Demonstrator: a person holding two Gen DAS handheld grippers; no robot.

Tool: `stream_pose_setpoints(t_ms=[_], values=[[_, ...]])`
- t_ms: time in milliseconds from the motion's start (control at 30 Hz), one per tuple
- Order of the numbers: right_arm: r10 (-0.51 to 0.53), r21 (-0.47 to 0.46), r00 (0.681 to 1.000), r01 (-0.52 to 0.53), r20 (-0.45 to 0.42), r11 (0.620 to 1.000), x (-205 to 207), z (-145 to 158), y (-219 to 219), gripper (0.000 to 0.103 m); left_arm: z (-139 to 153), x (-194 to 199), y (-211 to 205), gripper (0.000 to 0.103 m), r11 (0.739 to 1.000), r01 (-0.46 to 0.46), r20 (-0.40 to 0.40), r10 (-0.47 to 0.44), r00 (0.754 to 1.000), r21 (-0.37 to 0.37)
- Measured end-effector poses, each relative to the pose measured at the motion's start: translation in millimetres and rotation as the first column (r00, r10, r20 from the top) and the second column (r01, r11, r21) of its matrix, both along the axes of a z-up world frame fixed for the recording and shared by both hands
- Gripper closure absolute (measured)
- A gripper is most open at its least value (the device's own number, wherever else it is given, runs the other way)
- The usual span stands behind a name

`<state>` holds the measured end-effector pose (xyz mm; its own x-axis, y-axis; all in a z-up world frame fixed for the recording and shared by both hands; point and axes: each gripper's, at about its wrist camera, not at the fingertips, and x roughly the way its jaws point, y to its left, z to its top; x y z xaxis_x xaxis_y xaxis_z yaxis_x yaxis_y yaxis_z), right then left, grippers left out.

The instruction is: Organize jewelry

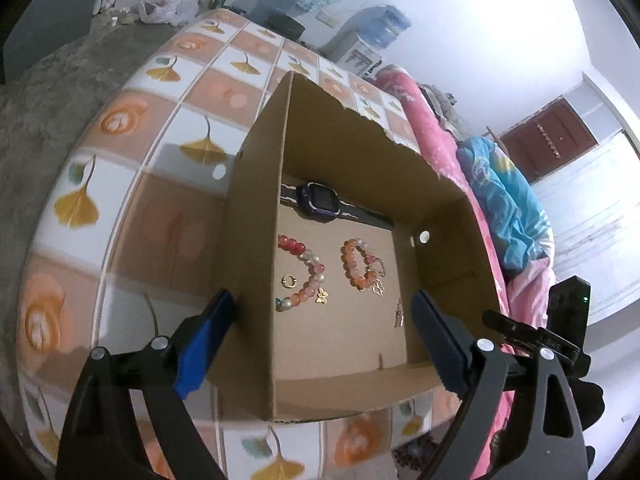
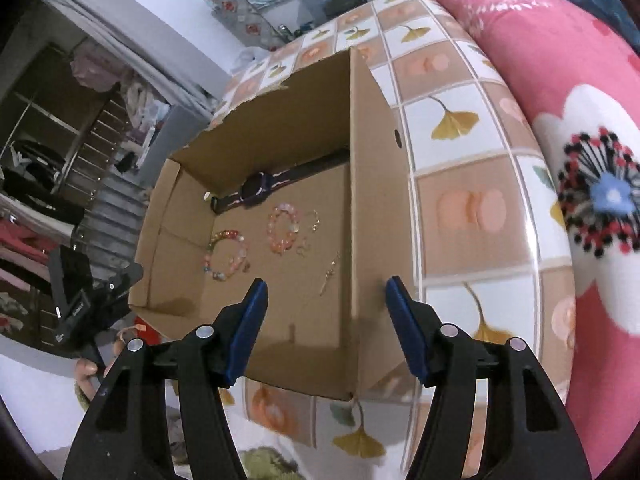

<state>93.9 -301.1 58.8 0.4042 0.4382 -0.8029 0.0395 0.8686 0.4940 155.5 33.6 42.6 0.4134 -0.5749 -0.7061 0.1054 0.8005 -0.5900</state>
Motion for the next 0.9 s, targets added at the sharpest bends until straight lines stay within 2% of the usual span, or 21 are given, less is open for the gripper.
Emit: stream_pose_setpoints(t_ms=[167, 367, 467, 533, 567, 600, 667, 733, 767, 900], values=[[-0.024, 0.007, 1.0, 0.024, 0.005, 1.0, -19.3, 1.0, -5.9, 0.043, -5.2, -31.3, -1.0, 0.015, 1.0, 0.012, -0.009, -0.012, 1.0, -0.014], [-0.051, 0.035, 0.998, 0.05, 0.046, 0.998, -25.3, -1.2, -9.6, 0.043, -3.0, -44.7, -1.2, 0.014, 1.0, 0.007, 0.042, -0.007, 0.999, 0.001], [-0.082, -0.025, 0.99, 0.085, 0.116, 0.996, -44.1, 10.5, -11.3, 0.04, 13.3, -59.4, -0.3, 0.013, 0.998, -0.026, 0.145, 0.017, 0.989, 0.065], [-0.099, -0.083, 0.976, 0.117, 0.192, 0.99, -64.7, 23.5, -10.0, 0.032, 29.1, -79.0, 0.4, 0.012, 0.991, -0.055, 0.242, 0.025, 0.97, 0.119], [-0.105, -0.112, 0.967, 0.134, 0.231, 0.985, -76.8, 28.6, -8.3, 0.025, 34.8, -88.1, -0.1, 0.008, 0.986, -0.073, 0.28, 0.029, 0.96, 0.149], [-0.109, -0.137, 0.959, 0.148, 0.261, 0.979, -85.0, 31.7, -6.2, 0.017, 39.6, -97.4, -0.8, 0.005, 0.979, -0.096, 0.315, 0.035, 0.948, 0.18], [-0.111, -0.196, 0.942, 0.18, 0.318, 0.964, -103.5, 34.7, 0.8, 0.01, 47.2, -117.8, -5.1, 0.005, 0.957, -0.154, 0.378, 0.051, 0.924, 0.246], [-0.095, -0.26, 0.931, 0.194, 0.352, 0.946, -120.6, 32.4, 14.6, 0.008, 47.2, -130.5, -11.4, 0.005, 0.943, -0.17, 0.396, 0.046, 0.917, 0.284], [-0.085, -0.274, 0.932, 0.19, 0.352, 0.943, -123.5, 29.6, 19.6, 0.008, 44.5, -135.9, -16.2, 0.005, 0.937, -0.171, 0.387, 0.042, 0.921, 0.306], [-0.02, -0.318, 0.948, 0.127, 0.319, 0.939, -129.2, 9.6, 50.3, 0.008, 29.0, -150.3, -34.6, 0.005, 0.913, -0.161, 0.371, 0.011, 0.929, 0.376]])
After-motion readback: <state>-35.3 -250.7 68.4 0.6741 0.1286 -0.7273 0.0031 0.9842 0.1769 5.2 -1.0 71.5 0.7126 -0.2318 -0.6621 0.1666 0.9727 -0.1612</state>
